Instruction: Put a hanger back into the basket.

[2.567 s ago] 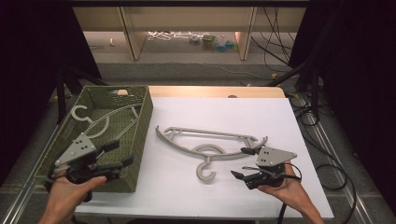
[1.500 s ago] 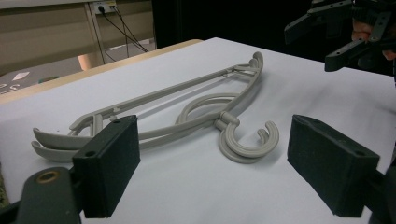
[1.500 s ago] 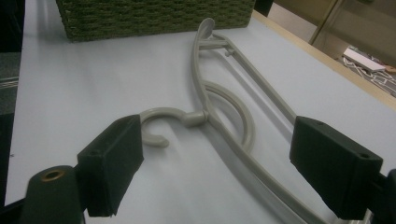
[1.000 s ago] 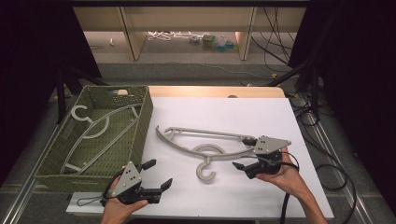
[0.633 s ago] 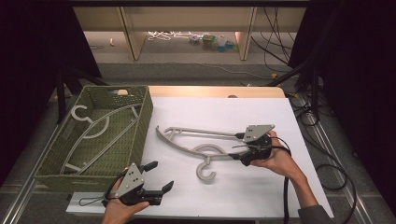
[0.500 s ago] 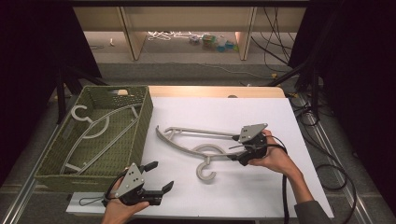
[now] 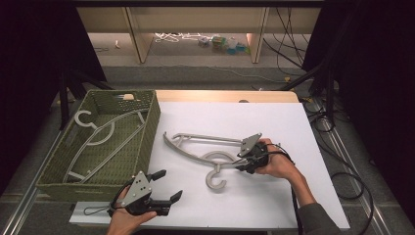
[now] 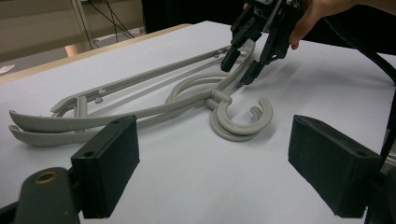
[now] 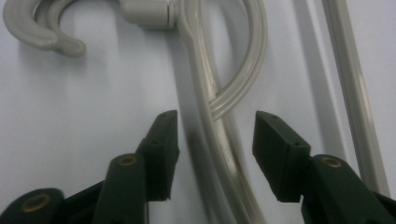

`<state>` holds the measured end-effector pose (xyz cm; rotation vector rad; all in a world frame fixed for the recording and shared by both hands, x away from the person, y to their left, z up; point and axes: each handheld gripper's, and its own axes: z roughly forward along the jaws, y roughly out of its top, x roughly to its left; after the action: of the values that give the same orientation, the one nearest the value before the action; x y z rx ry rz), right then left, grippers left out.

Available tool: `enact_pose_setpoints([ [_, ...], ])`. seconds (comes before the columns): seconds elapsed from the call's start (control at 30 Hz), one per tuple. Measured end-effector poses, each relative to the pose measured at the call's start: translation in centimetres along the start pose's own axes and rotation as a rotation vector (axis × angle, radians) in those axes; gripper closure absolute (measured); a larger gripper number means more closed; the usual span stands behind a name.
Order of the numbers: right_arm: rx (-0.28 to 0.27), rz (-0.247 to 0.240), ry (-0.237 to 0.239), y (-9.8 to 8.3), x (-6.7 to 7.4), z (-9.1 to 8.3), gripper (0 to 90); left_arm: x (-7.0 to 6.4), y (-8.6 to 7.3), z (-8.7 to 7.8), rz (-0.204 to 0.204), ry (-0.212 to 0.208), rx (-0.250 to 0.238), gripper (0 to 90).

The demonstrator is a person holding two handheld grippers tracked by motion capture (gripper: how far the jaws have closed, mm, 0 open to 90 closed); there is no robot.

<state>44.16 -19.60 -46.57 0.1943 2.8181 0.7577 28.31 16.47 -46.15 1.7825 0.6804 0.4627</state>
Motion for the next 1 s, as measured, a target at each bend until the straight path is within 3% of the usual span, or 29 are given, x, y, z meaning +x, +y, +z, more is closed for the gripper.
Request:
enact_pose_setpoints([
  [0.03, -0.001, -0.005, 0.002, 0.0, -0.1, 0.1, 55.5, 0.0, 0.0, 0.0, -0.01, -0.001, -0.003, 16.3],
  [0.07, 0.002, -0.004, 0.003, -0.1, -0.1, 0.1, 57.2, 0.1, 0.0, 0.0, 0.015, 0.0, 0.003, 16.4],
  [0.1, 0.007, -0.014, 0.0, -0.1, -0.2, 0.1, 58.7, -0.1, 0.0, 0.0, -0.015, 0.008, 0.003, 16.3],
  [0.13, 0.013, -0.018, 0.003, -0.2, -0.2, 0.1, 59.5, 0.0, 0.0, 0.0, 0.008, 0.004, 0.005, 16.4],
  [0.33, 0.031, -0.052, 0.005, 0.0, -0.2, 0.3, 71.2, -0.1, -0.1, 0.2, 0.003, -0.002, 0.009, 16.4],
  [0.4, 0.051, -0.091, 0.001, 0.1, -0.3, 0.1, 74.6, -0.1, -0.1, 0.2, -0.009, 0.002, 0.013, 16.4],
  [0.47, 0.072, -0.128, 0.016, 0.3, -0.2, 0.0, 76.9, 0.0, -0.1, 0.3, 0.01, 0.0, 0.015, 16.4],
  [0.5, 0.072, -0.15, 0.003, 0.4, -0.1, 0.0, 77.6, -0.1, -0.1, 0.4, -0.006, -0.004, 0.013, 16.4],
  [0.57, 0.081, -0.214, -0.003, 0.8, 0.1, -0.3, 79.5, -0.1, -0.1, 0.4, 0.006, -0.002, 0.022, 16.4],
  [1.0, 0.0, -0.325, -0.046, 1.6, 0.4, -3.2, 82.0, 0.0, -0.1, 0.6, 0.018, 0.002, 0.024, 16.8],
])
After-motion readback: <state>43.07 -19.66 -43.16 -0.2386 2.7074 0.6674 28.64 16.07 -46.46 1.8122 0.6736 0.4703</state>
